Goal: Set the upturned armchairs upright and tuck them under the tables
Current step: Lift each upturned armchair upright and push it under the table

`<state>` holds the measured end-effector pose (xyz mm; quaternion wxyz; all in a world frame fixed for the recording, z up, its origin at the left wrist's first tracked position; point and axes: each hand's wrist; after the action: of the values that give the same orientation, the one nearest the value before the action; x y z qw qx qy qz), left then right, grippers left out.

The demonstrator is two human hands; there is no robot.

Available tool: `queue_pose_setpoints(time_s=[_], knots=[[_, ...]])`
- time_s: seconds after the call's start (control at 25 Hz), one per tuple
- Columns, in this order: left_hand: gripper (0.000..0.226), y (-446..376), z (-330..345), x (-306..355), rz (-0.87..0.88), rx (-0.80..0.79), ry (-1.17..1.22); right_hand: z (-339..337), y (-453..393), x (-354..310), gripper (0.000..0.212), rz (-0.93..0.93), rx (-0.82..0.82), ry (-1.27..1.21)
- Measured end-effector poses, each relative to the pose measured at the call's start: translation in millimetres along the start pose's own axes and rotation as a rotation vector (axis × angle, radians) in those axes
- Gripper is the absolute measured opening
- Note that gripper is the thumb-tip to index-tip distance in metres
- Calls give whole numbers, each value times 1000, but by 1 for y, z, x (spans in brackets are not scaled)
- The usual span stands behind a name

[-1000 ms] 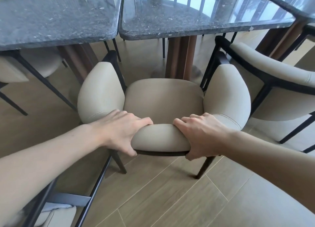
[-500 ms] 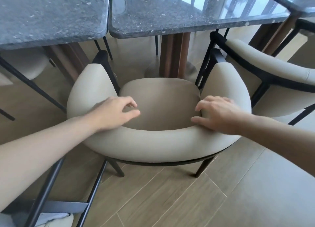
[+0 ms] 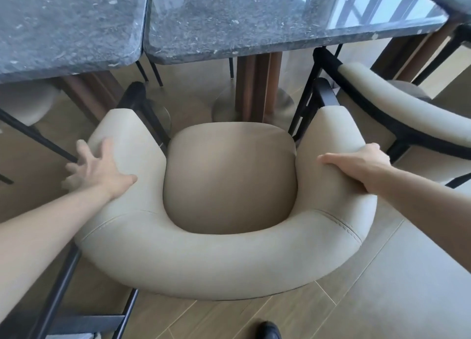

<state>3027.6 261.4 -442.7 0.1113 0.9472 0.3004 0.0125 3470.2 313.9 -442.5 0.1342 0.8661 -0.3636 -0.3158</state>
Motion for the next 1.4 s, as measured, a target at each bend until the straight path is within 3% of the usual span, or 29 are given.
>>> queue_pose_setpoints(time_s=[0.2, 0.64, 1.4], knots=[[113, -30, -5, -6, -151, -27, 222, 2, -14, -11, 93, -9, -39, 1], [104, -86, -10, -6, -192, 14, 423, 16, -47, -88, 83, -81, -79, -61], [102, -170, -35, 47, -107, 11, 456, 21, -106, -146, 80, -83, -1, -106]])
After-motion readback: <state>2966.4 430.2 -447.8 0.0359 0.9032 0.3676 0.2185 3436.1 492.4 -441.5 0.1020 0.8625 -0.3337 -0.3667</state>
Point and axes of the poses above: each hand's wrist, its own y-axis away from the middle knuckle, its own z-axis out of the palm, x = y × z, and after that the axes turned 1 degree about z, right-handed
